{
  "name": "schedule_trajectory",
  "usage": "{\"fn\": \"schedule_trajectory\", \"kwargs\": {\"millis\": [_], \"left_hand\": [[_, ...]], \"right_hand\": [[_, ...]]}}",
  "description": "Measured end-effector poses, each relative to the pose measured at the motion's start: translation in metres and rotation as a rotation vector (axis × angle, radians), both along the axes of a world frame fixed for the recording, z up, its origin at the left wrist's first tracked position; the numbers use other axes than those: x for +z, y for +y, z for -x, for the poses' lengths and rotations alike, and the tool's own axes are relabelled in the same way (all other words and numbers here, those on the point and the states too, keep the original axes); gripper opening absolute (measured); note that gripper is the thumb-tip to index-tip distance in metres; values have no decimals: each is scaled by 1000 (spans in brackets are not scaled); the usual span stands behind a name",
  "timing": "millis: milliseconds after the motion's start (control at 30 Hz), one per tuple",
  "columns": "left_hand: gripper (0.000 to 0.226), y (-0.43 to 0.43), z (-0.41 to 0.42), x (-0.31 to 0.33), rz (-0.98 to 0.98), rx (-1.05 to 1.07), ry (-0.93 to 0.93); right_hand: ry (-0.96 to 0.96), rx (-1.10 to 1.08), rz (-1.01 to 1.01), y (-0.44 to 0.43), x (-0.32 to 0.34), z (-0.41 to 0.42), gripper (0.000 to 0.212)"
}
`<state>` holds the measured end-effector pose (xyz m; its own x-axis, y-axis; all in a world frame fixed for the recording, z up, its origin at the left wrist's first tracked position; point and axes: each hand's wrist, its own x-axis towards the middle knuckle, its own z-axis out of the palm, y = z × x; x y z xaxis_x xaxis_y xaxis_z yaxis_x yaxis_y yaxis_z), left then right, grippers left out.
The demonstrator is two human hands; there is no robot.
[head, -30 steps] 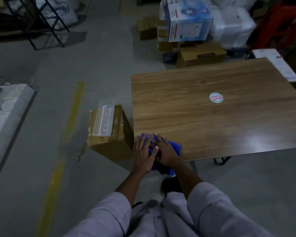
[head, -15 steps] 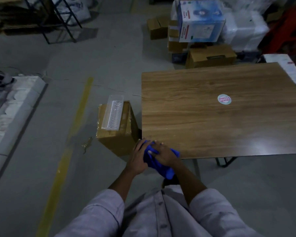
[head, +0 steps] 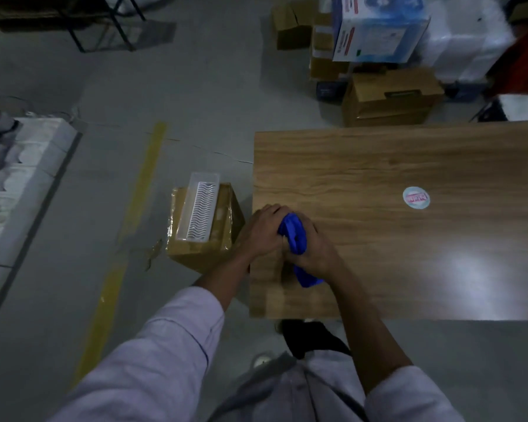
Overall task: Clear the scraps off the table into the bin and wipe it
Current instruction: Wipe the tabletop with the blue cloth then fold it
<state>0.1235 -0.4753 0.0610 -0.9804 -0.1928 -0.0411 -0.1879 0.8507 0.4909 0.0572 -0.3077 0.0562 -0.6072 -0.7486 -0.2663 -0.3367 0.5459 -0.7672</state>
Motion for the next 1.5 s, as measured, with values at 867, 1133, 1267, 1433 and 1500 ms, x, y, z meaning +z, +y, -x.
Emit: {"fn": "schedule_trajectory", "kwargs": {"millis": [867, 1133, 1267, 1433, 1500], "left_hand": [[86, -208, 221, -112, 130, 159, -265], [84, -148, 172, -104, 179, 314, -337], [83, -106, 127, -93, 155, 279, -326], [44, -97, 87, -47, -72, 146, -473], [35, -110, 93, -21, -200, 103, -511]], "right_hand": [[528, 115, -314, -251, -125, 240, 70], [463, 372, -76, -211, -127, 228, 73], [376, 340, -61, -169, -117, 178, 69], [305, 409, -39, -124, -92, 139, 51], [295, 407, -116, -124, -46, 150, 43]]}}
